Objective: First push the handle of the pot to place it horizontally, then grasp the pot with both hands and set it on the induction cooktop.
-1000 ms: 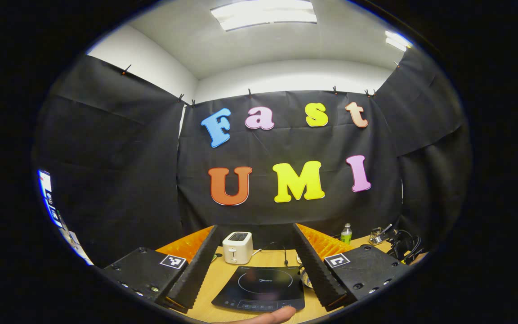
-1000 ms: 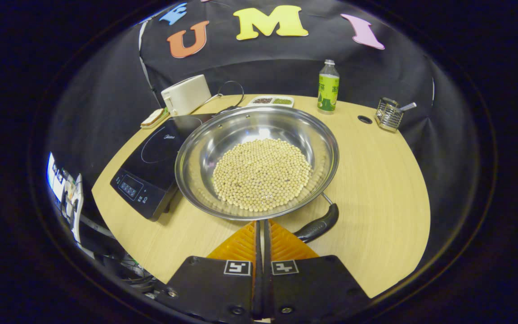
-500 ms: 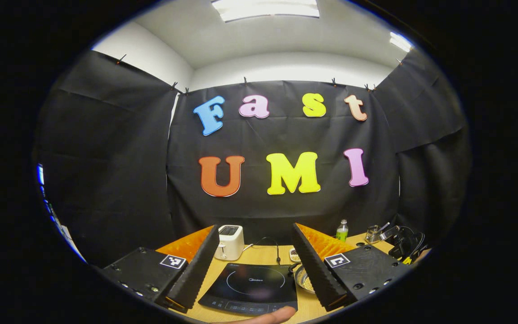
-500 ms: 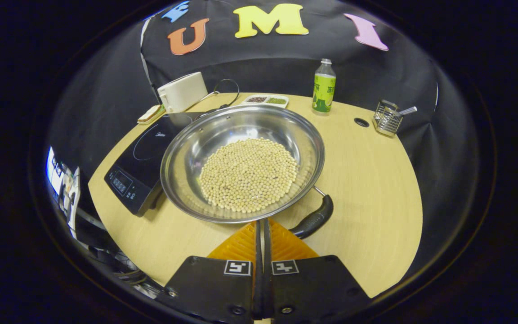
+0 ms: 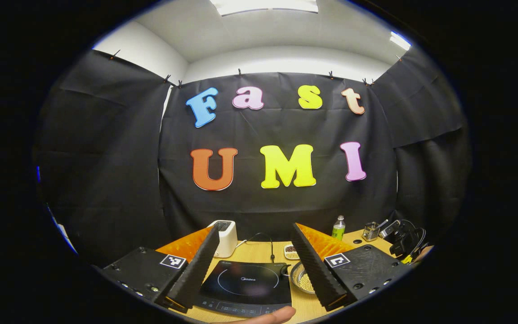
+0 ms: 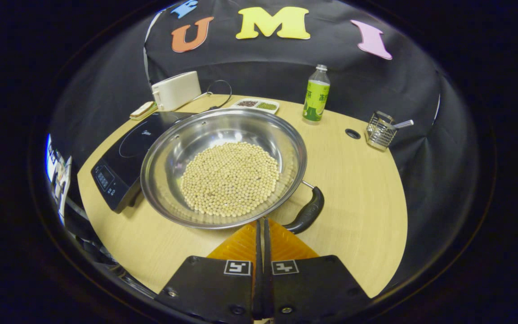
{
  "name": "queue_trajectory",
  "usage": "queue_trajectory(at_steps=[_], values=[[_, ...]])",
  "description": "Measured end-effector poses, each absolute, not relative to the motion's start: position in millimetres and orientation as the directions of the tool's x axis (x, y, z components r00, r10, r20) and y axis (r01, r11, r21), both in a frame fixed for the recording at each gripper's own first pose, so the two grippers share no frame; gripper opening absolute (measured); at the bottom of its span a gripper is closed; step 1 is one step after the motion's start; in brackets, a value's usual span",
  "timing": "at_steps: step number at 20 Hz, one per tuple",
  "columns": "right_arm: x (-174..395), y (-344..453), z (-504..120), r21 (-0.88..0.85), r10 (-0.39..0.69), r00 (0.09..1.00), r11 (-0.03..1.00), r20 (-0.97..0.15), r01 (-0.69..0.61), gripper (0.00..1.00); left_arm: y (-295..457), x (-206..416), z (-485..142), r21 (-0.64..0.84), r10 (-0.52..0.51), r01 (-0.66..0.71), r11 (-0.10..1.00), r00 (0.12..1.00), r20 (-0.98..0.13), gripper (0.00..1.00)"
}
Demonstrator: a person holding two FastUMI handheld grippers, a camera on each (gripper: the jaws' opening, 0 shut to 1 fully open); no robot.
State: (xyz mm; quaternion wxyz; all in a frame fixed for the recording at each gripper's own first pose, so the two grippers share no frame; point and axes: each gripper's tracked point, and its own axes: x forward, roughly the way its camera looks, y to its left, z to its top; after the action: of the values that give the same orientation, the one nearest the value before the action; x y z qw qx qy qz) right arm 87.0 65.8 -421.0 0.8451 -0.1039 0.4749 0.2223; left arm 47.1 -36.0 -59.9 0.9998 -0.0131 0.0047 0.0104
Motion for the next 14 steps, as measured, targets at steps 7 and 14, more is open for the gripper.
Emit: queue_trajectory(at_steps=[7, 14], values=[[109.6, 54.4, -419.9, 0.007, 0.242, 0.462, 0.891, -0.853, -0.454, 0.01, -33.3, 59.8, -78.8, -0.063, 0.015, -0.02, 0.998, 0.997, -0.071, 0.96], [127.3, 45.7, -421.0, -0.027, 0.206, 0.488, 0.903, -0.848, -0.428, 0.04, -37.3, 69.7, -93.5, -0.057, 0.004, -0.01, 0.998, 0.995, -0.099, 0.96]])
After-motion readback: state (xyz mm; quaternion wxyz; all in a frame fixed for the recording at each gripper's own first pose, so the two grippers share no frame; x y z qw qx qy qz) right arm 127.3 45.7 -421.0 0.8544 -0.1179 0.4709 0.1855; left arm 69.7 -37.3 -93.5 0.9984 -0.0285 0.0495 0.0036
